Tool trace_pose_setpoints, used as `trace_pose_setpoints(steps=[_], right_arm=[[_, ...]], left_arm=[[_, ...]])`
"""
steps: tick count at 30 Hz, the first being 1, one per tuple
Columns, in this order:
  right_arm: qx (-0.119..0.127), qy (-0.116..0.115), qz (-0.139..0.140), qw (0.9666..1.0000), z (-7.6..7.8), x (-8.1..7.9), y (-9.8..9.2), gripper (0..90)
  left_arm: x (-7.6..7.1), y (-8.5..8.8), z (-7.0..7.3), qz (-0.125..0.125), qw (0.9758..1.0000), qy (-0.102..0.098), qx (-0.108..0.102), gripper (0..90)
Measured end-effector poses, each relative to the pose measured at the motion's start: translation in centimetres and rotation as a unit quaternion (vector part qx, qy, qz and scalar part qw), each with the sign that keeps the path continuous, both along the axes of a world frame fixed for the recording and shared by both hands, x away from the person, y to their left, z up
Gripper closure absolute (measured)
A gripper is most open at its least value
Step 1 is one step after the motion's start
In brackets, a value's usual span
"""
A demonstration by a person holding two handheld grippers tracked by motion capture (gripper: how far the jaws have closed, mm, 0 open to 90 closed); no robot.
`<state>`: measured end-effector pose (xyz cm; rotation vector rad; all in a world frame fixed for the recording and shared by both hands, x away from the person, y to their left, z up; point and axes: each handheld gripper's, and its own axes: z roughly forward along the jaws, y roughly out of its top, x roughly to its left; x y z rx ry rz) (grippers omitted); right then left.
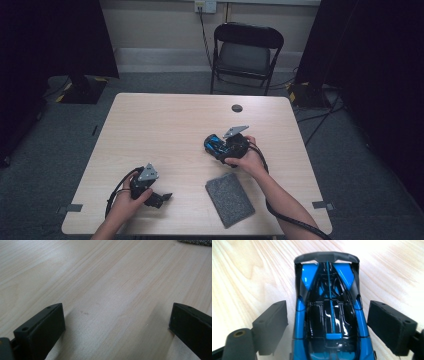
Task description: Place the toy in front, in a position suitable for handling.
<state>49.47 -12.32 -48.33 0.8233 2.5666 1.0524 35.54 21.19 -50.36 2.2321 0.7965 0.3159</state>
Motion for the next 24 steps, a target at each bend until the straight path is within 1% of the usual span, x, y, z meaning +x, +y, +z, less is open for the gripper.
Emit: trace_pose_setpoints(steps=[1,5,8,11,13,16,18,20,21,22,24], right_arm=[[-0.002,-0.004,0.002,1.0000,0.3,-0.1,0.0,15.8],[0.004,-0.003,0.002,1.0000,0.8,-0.1,-0.3,15.9],[0.008,-0.003,0.001,1.0000,1.2,-0.1,-0.7,15.7],[0.007,-0.005,0.004,1.0000,1.7,-0.1,-1.2,15.8],[0.008,-0.006,-0.003,0.9999,2.1,-0.2,-2.1,15.7],[0.010,-0.006,-0.007,0.9999,2.3,-0.3,-2.6,15.6],[0.009,-0.004,-0.012,0.9999,2.4,-0.6,-3.6,15.5],[0.013,-0.005,-0.015,0.9998,2.5,-0.8,-4.2,15.3],[0.013,-0.005,-0.015,0.9998,2.5,-0.8,-4.2,15.3],[0.014,-0.004,-0.020,0.9997,2.4,-1.0,-4.7,14.8],[0.017,-0.004,-0.022,0.9996,2.4,-1.2,-5.0,14.6]], left_arm=[[0.0,0.0,0.0,0.000,1.0000,0.000,0.000,0.0],[0.0,0.0,0.0,0.000,1.0000,0.000,0.000,0.0],[0.0,0.0,0.0,0.000,1.0000,0.000,0.000,0.0],[0.0,0.0,0.0,0.000,1.0000,0.000,0.000,0.0],[0.0,0.0,0.0,0.000,1.0000,0.000,0.000,0.0],[0.0,0.0,0.0,0.000,1.0000,0.000,0.000,0.0],[0.0,0.0,0.0,0.000,1.0000,0.000,0.000,0.0],[0.0,0.0,0.0,0.000,1.0000,0.000,0.000,0.0],[0.0,0.0,0.0,0.000,1.0000,0.000,0.000,0.0],[0.0,0.0,0.0,0.000,1.0000,0.000,0.000,0.0],[0.0,0.0,0.0,-0.001,1.0000,0.001,0.000,0.0]])
